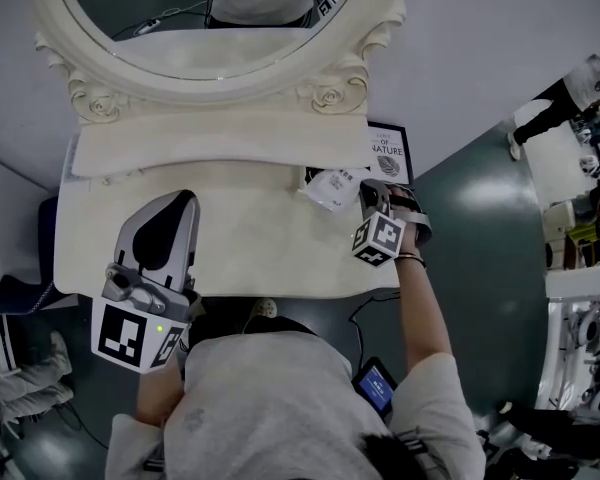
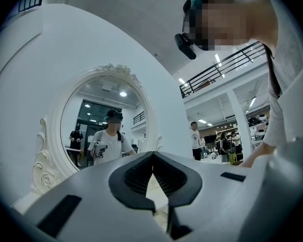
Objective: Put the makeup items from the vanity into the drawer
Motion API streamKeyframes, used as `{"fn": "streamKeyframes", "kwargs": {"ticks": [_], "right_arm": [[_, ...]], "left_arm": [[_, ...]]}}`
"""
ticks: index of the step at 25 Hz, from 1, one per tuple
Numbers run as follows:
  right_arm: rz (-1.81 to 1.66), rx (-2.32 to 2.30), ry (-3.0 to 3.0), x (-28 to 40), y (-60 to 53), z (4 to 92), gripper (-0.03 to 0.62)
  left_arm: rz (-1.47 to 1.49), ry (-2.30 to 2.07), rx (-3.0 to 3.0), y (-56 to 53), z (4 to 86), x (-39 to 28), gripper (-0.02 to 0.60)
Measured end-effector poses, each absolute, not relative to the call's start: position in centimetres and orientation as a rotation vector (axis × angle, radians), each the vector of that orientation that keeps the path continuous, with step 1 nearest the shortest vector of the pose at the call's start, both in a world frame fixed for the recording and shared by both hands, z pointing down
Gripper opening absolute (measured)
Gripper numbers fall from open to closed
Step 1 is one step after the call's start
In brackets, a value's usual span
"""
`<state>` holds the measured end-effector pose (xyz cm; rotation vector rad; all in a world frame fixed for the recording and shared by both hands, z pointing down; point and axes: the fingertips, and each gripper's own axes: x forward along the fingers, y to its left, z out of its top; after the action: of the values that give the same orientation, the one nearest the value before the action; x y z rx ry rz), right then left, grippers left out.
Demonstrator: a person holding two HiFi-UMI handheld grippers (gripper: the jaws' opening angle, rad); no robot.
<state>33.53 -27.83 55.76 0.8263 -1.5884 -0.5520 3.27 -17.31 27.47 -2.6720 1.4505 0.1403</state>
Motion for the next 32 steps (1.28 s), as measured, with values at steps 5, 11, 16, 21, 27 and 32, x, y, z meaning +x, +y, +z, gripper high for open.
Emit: {"fn": "streamKeyframes", "kwargs": {"ticks": [5, 11, 16, 21, 27, 32], "right_arm": [[-0.558, 0.897, -1.613, 34.3, -27.8, 55.5, 0.020], [-0.447, 0.986, -1.670, 35.8, -26.8, 55.7, 0.021], [-0.416, 1.102, -1.725, 35.9, -26.7, 54.5, 0.021], [-0.415, 1.215, -1.761, 36.2, -26.5, 52.0, 0.021], [-0.350, 1.330, -1.889, 34.8, -24.8, 48.7, 0.021], [-0.265, 1.382, -2.046, 32.1, -23.4, 46.1, 0.020]], "left_arm": [[0.134, 1.465, -2.664, -17.4, 27.6, 3.1, 0.015], [0.129, 1.454, -2.674, -17.8, 27.6, 3.4, 0.015], [0.124, 1.432, -2.683, -18.0, 27.6, 4.2, 0.015], [0.120, 1.422, -2.678, -18.1, 27.4, 4.3, 0.015], [0.123, 1.433, -2.665, -17.9, 27.3, 3.7, 0.015], [0.129, 1.439, -2.663, -17.4, 27.2, 3.3, 0.015]]}}
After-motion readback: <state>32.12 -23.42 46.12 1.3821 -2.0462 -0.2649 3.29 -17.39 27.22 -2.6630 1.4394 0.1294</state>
